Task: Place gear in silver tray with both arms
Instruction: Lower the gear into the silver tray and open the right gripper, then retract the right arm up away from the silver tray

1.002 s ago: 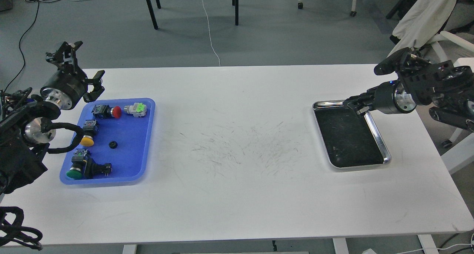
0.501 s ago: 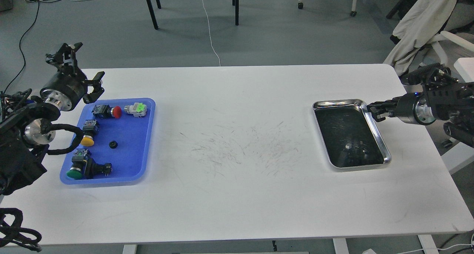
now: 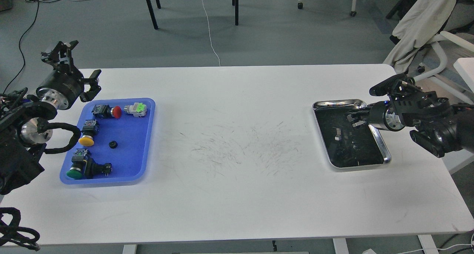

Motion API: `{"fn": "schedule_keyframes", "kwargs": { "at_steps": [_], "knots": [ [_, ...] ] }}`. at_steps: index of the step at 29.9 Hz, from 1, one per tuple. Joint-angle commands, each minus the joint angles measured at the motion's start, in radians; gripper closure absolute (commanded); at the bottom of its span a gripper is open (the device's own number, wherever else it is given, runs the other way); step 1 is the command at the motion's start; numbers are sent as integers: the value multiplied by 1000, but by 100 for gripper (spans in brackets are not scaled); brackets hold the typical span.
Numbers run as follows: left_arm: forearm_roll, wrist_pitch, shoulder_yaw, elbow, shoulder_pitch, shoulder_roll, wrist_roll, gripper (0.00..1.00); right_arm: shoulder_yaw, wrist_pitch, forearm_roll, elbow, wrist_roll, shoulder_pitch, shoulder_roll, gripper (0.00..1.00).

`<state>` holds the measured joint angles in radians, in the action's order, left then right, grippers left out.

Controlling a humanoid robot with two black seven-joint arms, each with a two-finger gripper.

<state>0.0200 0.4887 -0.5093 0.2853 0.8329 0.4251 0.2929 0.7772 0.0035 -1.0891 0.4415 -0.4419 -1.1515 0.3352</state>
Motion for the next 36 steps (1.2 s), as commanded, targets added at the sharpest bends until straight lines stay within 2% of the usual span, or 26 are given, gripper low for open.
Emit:
{"fn": "schedule_keyframes", "kwargs": {
  "at_steps": [1, 5, 7, 8, 10, 11, 14, 16, 20, 22, 27, 32, 36],
  "knots": [
    [1, 0, 0, 0, 0, 1, 0, 2, 1, 0, 0, -7, 0, 10, -4, 98],
    [1, 0, 0, 0, 0, 1, 0, 2, -1, 0, 0, -10, 0, 18, -5, 93],
    [1, 0, 0, 0, 0, 1, 0, 2, -1, -2, 0, -18, 0, 24, -5, 85],
    [1, 0, 0, 0, 0, 1, 0, 2, -3, -2, 3, -23, 0, 24, -5, 78],
    [0, 0, 0, 0, 0, 1, 0, 2, -6, -5, 11, -27, 3, 23, -7, 56],
    [1, 0, 0, 0, 0, 1, 2, 2, -13, -5, 17, -27, 3, 23, -7, 54],
    [1, 0, 0, 0, 0, 1, 2, 2, -42, -5, 18, -38, 3, 26, -5, 52],
    [1, 0, 0, 0, 0, 1, 2, 2, -61, -5, 18, -43, 5, 27, -7, 44],
    [1, 0, 0, 0, 0, 1, 2, 2, -72, -5, 21, -41, 8, 32, -8, 41],
    [1, 0, 0, -1, 0, 3, 2, 2, -96, -5, 38, -44, 8, 29, -10, 32],
    [-3, 0, 3, 0, -1, 17, 0, 2, -216, 0, 116, -43, 8, 24, 1, 17],
    [-14, 0, 21, 15, -6, 55, -1, 2, -386, -4, 256, -43, 8, 32, 25, 14],
    [-15, 0, 118, 64, -6, 122, 0, 2, -548, 0, 417, -38, 8, 61, 71, 9]
  ]
}}
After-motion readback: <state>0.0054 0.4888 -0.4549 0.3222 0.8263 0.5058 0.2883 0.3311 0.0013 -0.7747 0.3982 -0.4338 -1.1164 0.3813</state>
